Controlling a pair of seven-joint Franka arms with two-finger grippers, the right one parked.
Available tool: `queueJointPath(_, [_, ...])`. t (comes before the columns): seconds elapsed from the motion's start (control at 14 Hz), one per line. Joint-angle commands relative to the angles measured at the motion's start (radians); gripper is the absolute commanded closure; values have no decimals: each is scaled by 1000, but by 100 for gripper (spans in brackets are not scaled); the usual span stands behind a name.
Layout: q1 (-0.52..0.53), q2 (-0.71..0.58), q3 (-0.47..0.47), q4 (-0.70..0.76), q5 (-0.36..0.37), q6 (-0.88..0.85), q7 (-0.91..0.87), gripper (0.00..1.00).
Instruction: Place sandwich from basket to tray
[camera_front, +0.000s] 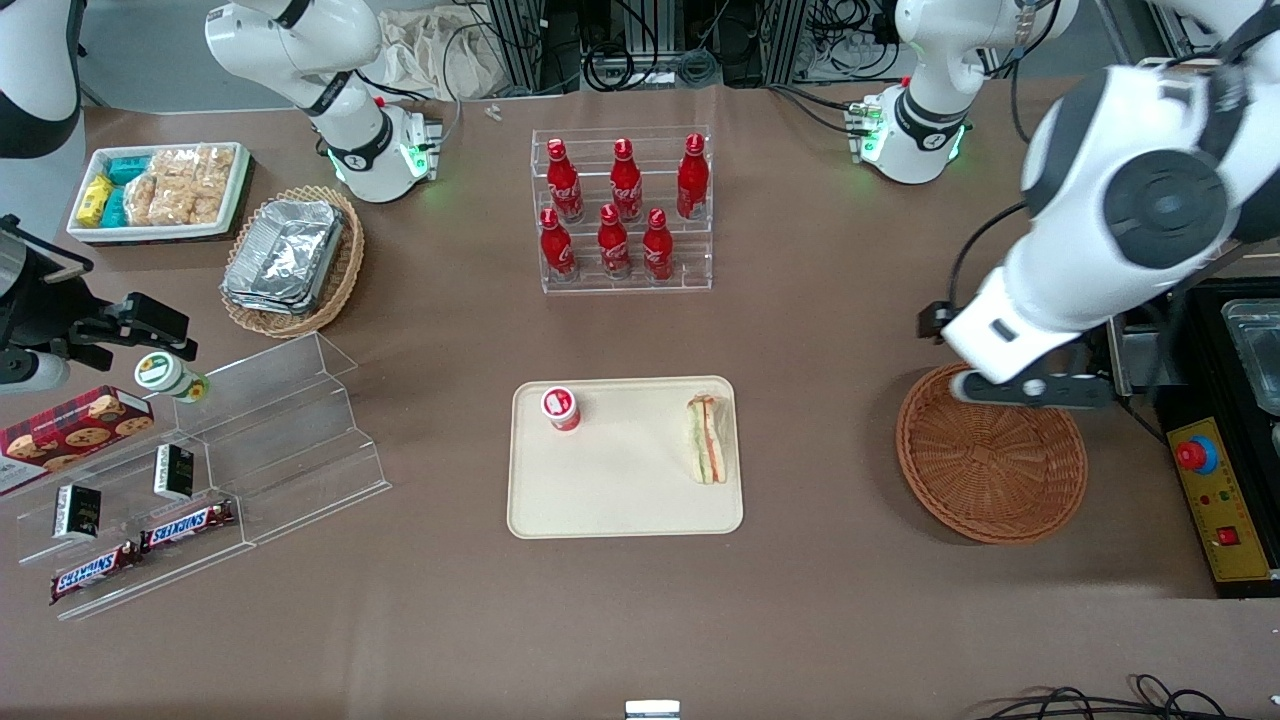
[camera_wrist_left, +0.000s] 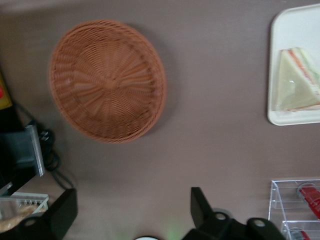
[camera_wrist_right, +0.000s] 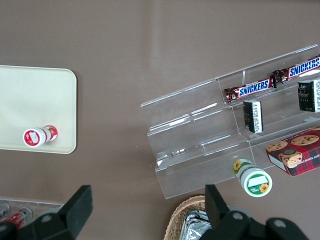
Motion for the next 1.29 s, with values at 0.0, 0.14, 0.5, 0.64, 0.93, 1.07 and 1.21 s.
queueJointPath(0.0, [56, -34, -13, -25, -5, -16, 19, 0])
queueJointPath(0.14, [63, -38, -8, -23, 4, -17, 21, 0])
queueJointPath(0.5, [111, -62, -8, -23, -5, -17, 31, 0])
queueJointPath(0.64, [144, -70, -8, -23, -7, -17, 106, 0])
queueJointPath(0.93, [80, -111, 155, -28, -66, -20, 189, 0])
queueJointPath(1.07, [2, -130, 267, -34, -74, -26, 220, 0])
queueJointPath(1.21, [-32, -130, 297, -32, -73, -28, 209, 0])
